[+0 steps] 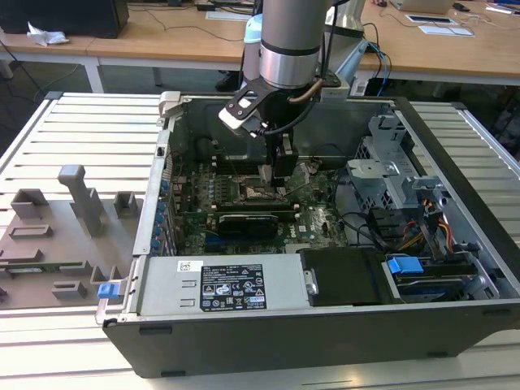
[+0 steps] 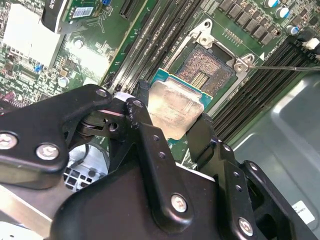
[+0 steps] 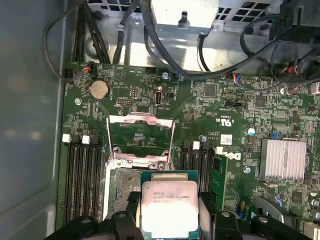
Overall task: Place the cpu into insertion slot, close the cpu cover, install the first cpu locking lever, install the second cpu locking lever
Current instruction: 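Place the cpu into insertion slot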
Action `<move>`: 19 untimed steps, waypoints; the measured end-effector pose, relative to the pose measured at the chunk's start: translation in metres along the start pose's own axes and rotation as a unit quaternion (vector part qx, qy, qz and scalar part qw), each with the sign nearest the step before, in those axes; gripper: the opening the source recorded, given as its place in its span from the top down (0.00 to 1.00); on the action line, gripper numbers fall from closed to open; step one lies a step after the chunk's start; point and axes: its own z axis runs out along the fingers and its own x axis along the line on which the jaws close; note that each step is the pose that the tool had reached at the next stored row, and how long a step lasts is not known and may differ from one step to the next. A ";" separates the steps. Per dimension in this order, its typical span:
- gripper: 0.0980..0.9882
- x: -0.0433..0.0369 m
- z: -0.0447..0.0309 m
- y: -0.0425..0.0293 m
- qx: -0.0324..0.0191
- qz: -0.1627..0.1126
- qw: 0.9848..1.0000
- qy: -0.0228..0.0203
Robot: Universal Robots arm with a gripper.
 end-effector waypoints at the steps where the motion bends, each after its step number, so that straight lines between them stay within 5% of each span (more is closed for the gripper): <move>1: 0.50 0.0000 0.0000 0.0000 0.000 0.006 1.000 0.000; 12: 0.50 0.0000 0.0001 0.0000 0.001 0.065 0.998 -0.003; 17: 0.50 0.0018 0.0001 0.0000 0.001 0.064 0.998 -0.003; 19: 0.50 0.0023 0.0001 0.0002 0.001 0.041 0.999 -0.003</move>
